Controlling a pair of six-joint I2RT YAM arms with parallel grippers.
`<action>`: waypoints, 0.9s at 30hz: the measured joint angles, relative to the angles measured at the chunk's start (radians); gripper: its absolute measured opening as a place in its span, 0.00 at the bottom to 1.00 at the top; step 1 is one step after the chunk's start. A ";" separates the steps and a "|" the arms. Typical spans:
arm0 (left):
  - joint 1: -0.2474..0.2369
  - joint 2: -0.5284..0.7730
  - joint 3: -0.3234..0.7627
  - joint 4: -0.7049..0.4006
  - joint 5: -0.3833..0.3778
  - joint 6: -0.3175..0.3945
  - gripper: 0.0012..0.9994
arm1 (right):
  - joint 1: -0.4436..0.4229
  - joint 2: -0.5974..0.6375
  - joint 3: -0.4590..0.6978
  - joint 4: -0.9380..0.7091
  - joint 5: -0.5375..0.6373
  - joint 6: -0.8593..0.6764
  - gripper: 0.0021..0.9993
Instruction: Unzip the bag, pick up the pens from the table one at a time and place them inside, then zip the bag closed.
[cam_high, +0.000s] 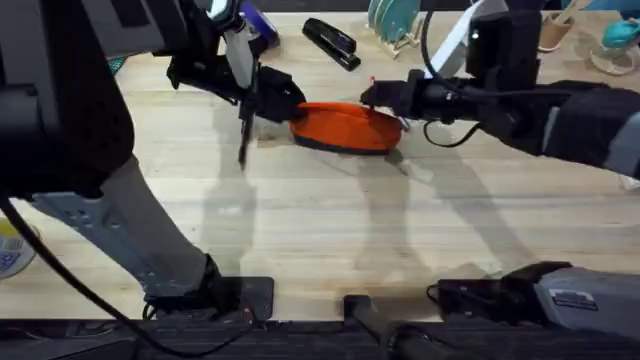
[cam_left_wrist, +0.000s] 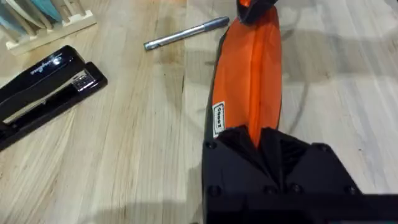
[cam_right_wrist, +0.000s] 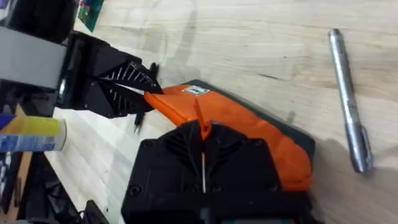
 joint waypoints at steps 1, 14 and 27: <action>0.000 0.000 0.000 0.000 0.000 0.000 0.04 | 0.005 0.008 0.000 0.019 0.000 0.000 0.03; -0.006 0.000 0.000 0.000 0.000 0.000 0.04 | 0.069 0.080 0.019 0.123 0.000 0.000 0.03; -0.006 0.000 0.000 0.001 -0.001 0.000 0.04 | 0.119 0.177 0.046 0.248 0.019 0.005 0.03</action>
